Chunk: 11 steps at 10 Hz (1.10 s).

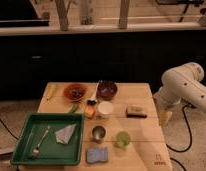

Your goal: Place eraser in metal cup

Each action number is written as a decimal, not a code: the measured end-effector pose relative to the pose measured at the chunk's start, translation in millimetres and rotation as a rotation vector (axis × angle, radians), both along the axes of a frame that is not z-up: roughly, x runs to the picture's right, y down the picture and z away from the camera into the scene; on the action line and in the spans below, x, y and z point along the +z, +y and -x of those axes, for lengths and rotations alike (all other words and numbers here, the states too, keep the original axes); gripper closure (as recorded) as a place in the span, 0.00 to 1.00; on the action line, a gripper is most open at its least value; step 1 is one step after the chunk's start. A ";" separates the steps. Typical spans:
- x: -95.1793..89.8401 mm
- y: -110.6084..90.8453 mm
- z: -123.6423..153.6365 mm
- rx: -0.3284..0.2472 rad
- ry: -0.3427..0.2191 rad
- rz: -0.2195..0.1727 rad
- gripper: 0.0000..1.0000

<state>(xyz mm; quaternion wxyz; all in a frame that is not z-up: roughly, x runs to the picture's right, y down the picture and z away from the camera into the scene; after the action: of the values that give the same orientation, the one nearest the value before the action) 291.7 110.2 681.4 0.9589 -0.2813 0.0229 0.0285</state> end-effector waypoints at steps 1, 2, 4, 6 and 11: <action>0.0 0.0 0.0 0.000 0.000 0.000 0.20; 0.0 0.0 0.0 0.000 0.000 0.000 0.20; 0.0 0.0 0.0 0.000 0.000 0.000 0.20; 7.1 2.3 -1.2 -0.014 -0.007 -0.003 0.20; 37.4 13.9 2.6 -0.063 -0.048 -0.006 0.20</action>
<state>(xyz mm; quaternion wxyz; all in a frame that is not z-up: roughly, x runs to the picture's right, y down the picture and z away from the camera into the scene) 289.0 124.0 718.8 0.9604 -0.2783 0.0088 -0.0085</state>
